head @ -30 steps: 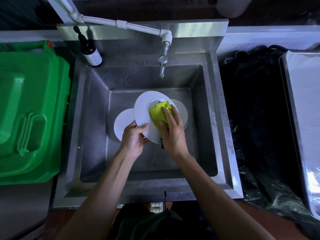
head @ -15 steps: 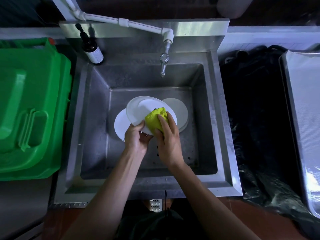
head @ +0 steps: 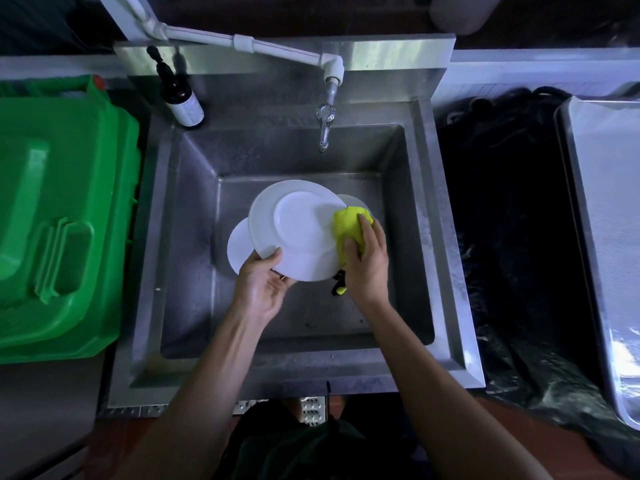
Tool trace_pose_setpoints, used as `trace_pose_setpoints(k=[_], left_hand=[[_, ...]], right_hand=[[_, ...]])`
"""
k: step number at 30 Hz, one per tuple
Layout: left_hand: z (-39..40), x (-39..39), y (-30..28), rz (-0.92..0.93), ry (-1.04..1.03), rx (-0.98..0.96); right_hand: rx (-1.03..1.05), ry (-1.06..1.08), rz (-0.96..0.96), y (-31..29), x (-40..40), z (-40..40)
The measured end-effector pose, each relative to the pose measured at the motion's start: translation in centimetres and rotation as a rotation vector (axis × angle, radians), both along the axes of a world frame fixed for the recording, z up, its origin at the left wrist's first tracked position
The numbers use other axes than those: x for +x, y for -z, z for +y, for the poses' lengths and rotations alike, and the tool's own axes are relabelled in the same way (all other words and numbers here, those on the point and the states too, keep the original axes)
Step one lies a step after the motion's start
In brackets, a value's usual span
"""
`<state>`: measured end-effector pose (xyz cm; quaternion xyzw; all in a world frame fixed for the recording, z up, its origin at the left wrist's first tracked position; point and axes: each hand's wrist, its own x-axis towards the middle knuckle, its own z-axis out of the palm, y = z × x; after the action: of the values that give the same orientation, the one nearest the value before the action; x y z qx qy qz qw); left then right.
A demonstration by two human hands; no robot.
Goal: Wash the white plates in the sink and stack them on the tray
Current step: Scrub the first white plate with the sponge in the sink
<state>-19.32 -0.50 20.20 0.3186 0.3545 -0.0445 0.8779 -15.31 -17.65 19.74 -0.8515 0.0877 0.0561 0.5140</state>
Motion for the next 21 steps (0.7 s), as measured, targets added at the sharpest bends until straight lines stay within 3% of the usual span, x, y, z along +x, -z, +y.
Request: trace_pose_setpoints(k=[8,14,21], left_hand=[[2.1,-0.9,0.0,-0.098,0.297,0.094],[2.3,-0.5,-0.8,-0.015,0.495,0.182],[1.9,0.6,-0.9,-0.037,0.566,0.223]], right_hand=[[-0.037,0.026,0.051,-0.8,4.6,-1.8],[-0.05,-0.119,-0.015,-2.2,7.4,-1.5],[-0.105,-0.317,-0.117,-3.4,7.6,0.3]])
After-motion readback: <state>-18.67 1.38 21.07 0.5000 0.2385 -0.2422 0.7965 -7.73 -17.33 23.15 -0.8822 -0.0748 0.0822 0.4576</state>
